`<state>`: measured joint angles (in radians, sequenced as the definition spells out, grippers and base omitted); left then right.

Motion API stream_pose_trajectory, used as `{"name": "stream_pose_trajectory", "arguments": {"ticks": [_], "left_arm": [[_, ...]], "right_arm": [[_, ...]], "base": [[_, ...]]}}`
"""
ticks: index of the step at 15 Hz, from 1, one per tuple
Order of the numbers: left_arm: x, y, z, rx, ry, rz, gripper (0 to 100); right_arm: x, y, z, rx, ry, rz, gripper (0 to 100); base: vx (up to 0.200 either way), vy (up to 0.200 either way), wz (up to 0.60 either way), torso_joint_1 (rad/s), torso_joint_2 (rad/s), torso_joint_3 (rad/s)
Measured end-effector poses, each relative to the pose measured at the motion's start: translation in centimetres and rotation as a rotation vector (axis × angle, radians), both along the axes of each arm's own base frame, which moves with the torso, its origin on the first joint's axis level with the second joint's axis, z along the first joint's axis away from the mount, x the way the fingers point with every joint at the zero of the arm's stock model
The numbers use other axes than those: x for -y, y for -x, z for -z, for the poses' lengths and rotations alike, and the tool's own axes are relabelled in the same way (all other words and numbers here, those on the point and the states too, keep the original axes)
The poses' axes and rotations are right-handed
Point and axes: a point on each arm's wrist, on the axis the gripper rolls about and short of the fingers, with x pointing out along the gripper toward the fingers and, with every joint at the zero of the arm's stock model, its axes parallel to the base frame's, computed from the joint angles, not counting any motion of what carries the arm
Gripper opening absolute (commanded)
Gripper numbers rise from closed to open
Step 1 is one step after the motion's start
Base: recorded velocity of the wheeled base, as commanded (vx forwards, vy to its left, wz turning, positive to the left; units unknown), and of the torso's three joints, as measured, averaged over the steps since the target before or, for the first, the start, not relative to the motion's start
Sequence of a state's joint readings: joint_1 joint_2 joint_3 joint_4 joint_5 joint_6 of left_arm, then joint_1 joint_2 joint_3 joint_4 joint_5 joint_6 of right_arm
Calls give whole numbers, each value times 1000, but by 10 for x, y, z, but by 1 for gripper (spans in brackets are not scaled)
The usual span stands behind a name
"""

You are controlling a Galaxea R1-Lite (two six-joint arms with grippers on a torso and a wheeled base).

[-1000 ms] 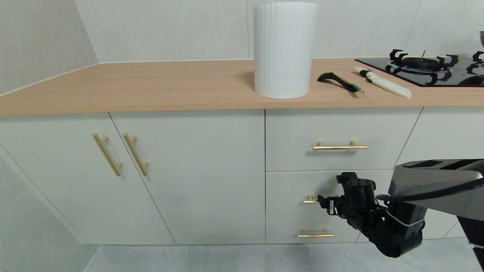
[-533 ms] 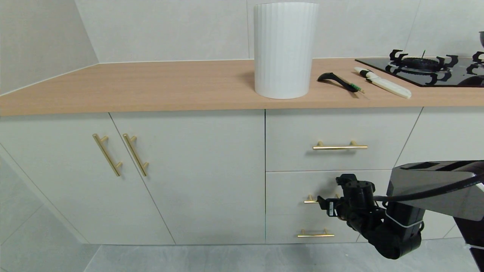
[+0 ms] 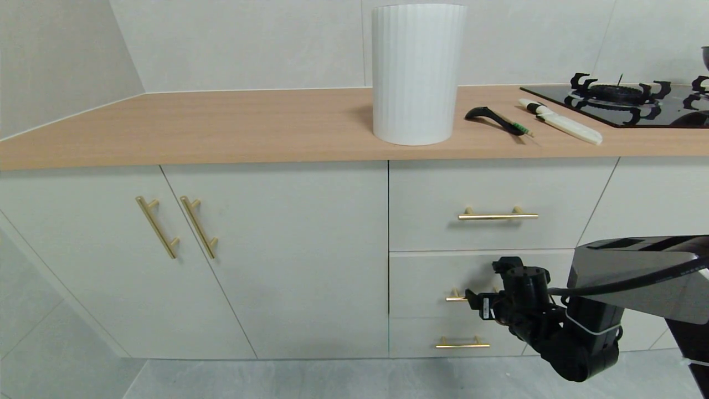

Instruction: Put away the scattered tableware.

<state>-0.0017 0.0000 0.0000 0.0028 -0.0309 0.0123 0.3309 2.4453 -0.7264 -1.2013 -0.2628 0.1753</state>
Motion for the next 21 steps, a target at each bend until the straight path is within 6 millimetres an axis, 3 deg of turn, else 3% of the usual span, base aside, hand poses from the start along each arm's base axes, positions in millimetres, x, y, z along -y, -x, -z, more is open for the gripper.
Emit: {"name": "stream_pose_trajectory", "arguments": {"ticks": [6,10,13,16,18,21], "left_arm": [[0,0,0,0,0,0,100],[0,0,0,0,0,0,100],[0,0,0,0,0,0,100],[0,0,0,0,0,0,100],[0,0,0,0,0,0,100],[0,0,0,0,0,0,100]], "right_arm": [[1,5,1,-19,9,-4,100],[8,28,-15,-100,73,-48,100],[7,49,-43,-189,94,-102,100],[5,75,-91,-236,90,-167,100],[3,94,-132,-192,69,-210,100],[0,105,-167,-65,7,-223,100]], "base": [[0,0,0,0,0,0],[0,0,0,0,0,0],[0,0,0,0,0,0],[0,0,0,0,0,0],[0,0,0,0,0,0],[0,0,0,0,0,0]]}}
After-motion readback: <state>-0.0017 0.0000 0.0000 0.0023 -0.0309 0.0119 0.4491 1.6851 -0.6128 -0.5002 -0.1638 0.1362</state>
